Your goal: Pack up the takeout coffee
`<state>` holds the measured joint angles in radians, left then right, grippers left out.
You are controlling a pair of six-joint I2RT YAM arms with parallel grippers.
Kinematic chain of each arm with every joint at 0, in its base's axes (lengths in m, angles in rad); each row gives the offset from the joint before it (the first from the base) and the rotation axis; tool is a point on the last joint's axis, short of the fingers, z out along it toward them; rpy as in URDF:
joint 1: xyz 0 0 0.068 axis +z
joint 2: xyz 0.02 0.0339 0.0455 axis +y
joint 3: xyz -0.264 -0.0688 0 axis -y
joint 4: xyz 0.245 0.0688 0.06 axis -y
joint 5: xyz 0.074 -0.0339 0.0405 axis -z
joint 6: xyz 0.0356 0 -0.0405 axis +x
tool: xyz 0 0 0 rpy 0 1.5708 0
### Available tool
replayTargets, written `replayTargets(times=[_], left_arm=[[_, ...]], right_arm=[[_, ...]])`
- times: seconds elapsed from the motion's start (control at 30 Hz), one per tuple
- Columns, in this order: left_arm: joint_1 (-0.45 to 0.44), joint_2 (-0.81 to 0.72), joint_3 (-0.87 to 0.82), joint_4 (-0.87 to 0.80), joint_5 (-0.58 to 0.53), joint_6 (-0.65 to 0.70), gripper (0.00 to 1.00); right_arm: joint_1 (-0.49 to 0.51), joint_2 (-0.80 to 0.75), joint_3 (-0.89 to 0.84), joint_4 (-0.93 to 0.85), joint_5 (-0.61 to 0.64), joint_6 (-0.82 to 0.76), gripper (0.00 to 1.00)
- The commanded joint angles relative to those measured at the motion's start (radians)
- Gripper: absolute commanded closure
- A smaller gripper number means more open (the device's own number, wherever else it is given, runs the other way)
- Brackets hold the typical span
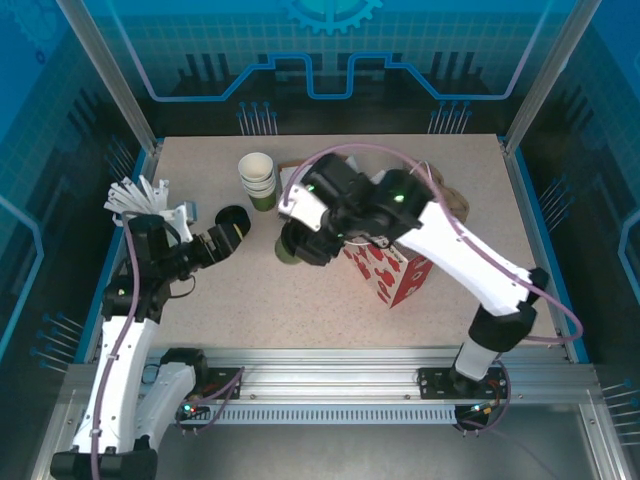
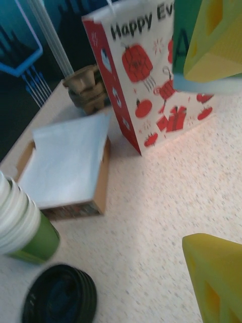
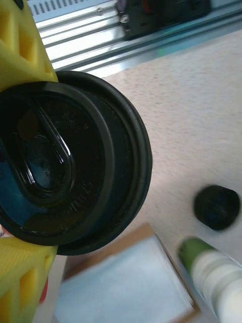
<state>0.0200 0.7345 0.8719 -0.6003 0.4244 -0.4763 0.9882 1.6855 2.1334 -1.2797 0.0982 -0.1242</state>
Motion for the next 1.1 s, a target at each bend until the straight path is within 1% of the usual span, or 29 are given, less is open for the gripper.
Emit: replayTargets(times=[0.0,0.1,0.17,0.23,0.3,0.43,0.57,0.67,0.83,1.07], left_arm=[[-0.058,0.021,0.067,0.078,-0.016,-0.046,0.21],[-0.131,0.056,0.105,0.107,-0.052,-0.048,0.21],[-0.198,0.089,0.133,0.129,-0.089,-0.033,0.21],[-0.259,0.129,0.157,0.160,-0.109,-0.011,0.21],[-0.301,0.184,0.186,0.190,-0.117,0.017,0.22],[-0.394,0.322,0.267,0.221,-0.137,0.105,0.23],[-0.480,0.475,0.388,0.189,-0.168,0.224,0.23],[-0.520,0.579,0.486,0.154,-0.164,0.299,0.23],[-0.556,0.730,0.629,0.101,-0.132,0.394,0.23],[-0.564,0.941,0.839,0.014,-0.096,0.478,0.25]], right_arm=[[-0.056,-0.061,0.067,0.016,-0.039,0.009,0.58],[-0.109,-0.090,0.114,0.018,-0.029,0.018,0.58],[-0.152,-0.113,0.134,0.012,-0.022,0.026,0.58],[-0.196,-0.141,0.135,0.004,-0.014,0.031,0.58],[-0.248,-0.169,0.129,-0.009,-0.012,0.041,0.58],[-0.330,-0.223,0.099,-0.061,0.061,0.042,0.59],[-0.385,-0.272,0.034,-0.101,0.098,0.047,0.59],[-0.414,-0.284,0.000,-0.140,0.115,0.048,0.59],[-0.436,-0.278,-0.051,-0.191,0.126,0.050,0.60],[-0.444,-0.262,-0.112,-0.231,0.135,0.046,0.60]])
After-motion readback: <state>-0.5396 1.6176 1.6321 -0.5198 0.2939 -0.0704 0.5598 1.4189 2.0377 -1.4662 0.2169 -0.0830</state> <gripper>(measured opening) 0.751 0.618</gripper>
